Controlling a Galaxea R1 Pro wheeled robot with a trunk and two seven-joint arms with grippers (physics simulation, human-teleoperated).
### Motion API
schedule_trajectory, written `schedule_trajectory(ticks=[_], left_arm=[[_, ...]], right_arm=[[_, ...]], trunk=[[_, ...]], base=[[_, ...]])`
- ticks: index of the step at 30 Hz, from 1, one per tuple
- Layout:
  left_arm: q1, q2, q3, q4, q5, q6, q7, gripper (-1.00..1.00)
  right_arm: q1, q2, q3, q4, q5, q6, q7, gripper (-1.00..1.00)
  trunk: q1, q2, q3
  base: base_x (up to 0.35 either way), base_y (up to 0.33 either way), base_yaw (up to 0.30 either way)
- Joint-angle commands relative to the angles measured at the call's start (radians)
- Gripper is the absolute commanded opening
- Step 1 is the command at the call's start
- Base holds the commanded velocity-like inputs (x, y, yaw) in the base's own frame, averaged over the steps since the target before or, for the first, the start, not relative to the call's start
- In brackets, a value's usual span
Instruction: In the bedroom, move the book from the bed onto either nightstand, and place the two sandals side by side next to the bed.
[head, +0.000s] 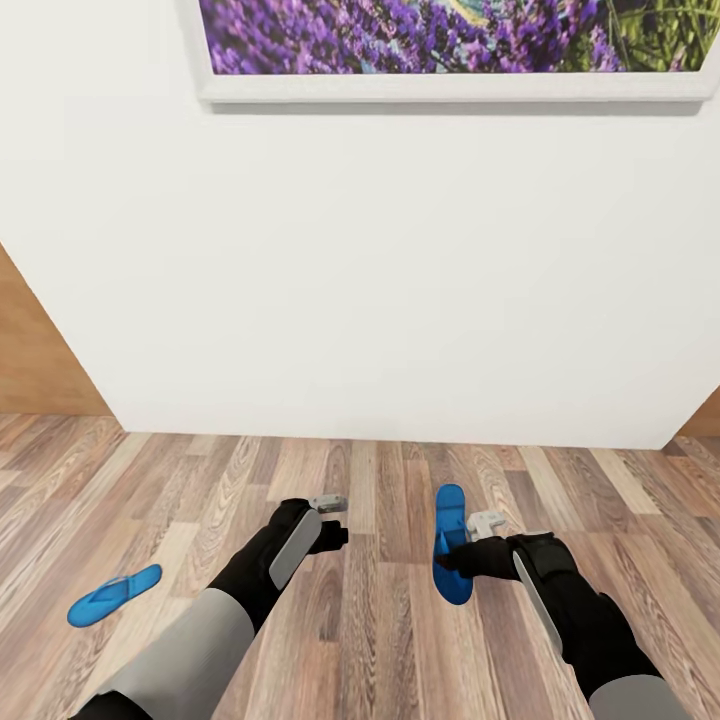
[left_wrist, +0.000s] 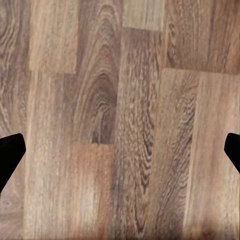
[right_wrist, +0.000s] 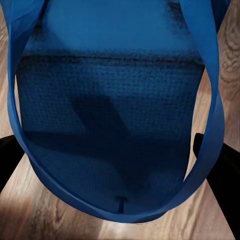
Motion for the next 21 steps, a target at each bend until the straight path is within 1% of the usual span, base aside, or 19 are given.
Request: schedule_trajectory(ticks=[1,7,21], left_arm=[[-0.001,0.000,-0.002,-0.001,0.010,0.001,0.010,1.00],[-0.001,0.000,-0.001,-0.001,0.010,0.001,0.010,1.00],[-0.001,0.000,-0.001,-0.001,0.010,0.001,0.010,1.00]], right_arm=[[-0.001,-0.001,0.001,-0.001,0.008,0.003,0.006,-1.00],[0.000,-0.001,0.001,-0.001,0.008,0.003,0.006,-1.00],[-0.001,-0.001,0.001,-0.001,0.008,0.003,0.006,-1.00]], trunk=[[0.000,0.000,-0.001],[0.000,0.000,-0.001],[0.000,0.000,-0.001]], base=[[0.122,0.000,0.000],[0.063,0.000,0.000],[0.014,0.000,0.000]])
